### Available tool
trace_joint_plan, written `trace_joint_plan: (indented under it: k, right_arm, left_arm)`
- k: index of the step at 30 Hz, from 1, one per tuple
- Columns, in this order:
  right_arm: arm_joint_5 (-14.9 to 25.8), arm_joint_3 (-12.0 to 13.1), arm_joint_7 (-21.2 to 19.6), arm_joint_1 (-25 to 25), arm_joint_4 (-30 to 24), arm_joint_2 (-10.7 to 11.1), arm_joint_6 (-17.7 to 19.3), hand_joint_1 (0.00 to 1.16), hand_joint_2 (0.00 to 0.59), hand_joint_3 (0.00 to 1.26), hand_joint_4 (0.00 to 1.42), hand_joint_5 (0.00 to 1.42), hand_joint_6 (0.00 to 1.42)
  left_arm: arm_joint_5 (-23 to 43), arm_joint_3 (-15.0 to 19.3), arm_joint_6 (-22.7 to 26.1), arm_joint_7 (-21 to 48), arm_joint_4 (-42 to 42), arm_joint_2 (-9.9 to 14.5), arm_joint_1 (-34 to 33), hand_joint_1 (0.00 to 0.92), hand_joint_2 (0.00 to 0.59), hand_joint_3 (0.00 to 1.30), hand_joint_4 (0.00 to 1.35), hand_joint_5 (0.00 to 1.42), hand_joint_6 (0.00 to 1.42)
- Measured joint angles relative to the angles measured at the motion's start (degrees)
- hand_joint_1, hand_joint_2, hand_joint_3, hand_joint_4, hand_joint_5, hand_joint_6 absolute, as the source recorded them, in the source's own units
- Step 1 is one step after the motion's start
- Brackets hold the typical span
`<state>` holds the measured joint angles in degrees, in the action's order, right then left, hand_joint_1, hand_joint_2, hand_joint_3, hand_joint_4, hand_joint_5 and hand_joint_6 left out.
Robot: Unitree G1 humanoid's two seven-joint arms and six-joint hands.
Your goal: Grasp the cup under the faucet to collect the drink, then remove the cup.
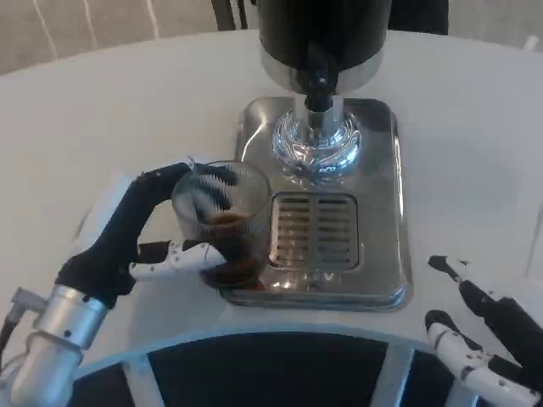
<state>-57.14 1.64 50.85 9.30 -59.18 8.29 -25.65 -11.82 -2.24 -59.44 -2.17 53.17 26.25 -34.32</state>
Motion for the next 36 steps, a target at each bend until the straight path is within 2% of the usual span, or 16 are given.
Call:
trace_joint_plan:
  k: [5,8,9,16,24,27,30,36]
  right_arm:
    - [-1.7,-1.7,1.0,-2.1,0.0,1.5,1.5,0.1,0.542,0.03,0.0,0.0,0.0]
    - [-2.7,-3.3,1.4,-2.8,0.0,2.1,3.0,0.1,0.544,0.02,0.0,0.0,0.0]
    - [-3.3,-4.5,1.6,-2.9,0.0,2.7,4.2,0.1,0.544,0.02,0.0,0.0,0.0]
    - [-5.2,-8.8,1.6,-2.4,0.0,2.9,7.6,0.11,0.544,0.02,0.0,0.0,0.0]
    - [-7.4,-10.8,1.0,0.5,0.0,0.6,12.8,0.11,0.545,0.02,0.0,0.0,0.0]
    - [-9.1,-11.3,-0.2,1.8,0.0,-0.1,17.0,0.12,0.547,0.02,0.0,0.0,0.0]
    - [-10.2,-11.3,-0.7,3.1,0.0,-1.6,20.4,0.12,0.548,0.01,0.0,0.0,0.0]
    - [-11.2,-10.9,-1.0,5.7,0.0,-4.4,24.8,0.12,0.558,0.0,0.0,0.0,0.0]
  left_arm:
    - [1.4,1.9,-0.2,2.4,-4.1,0.5,2.8,0.566,0.007,0.94,1.14,1.34,0.71]
    - [1.8,2.9,-0.2,3.3,-6.7,0.8,4.7,0.576,0.0,0.94,1.16,1.39,0.96]
    - [2.2,3.5,-0.2,3.8,-8.0,1.0,5.7,0.577,0.0,0.94,1.16,1.4,1.01]
    - [3.0,5.7,-0.1,5.9,-12.6,2.5,10.0,0.593,0.0,0.94,1.16,1.4,1.16]
    - [5.0,6.9,0.5,8.3,-18.6,2.8,15.6,0.609,0.0,0.94,1.15,1.39,1.26]
    - [5.8,7.5,0.9,9.3,-21.7,2.9,18.0,0.61,0.0,0.94,1.15,1.39,1.27]
    - [6.8,8.1,1.3,10.3,-24.4,2.9,20.3,0.611,0.0,0.94,1.15,1.39,1.27]
    - [8.6,8.3,2.0,12.3,-29.6,2.9,24.2,0.611,0.0,0.94,1.15,1.38,1.28]
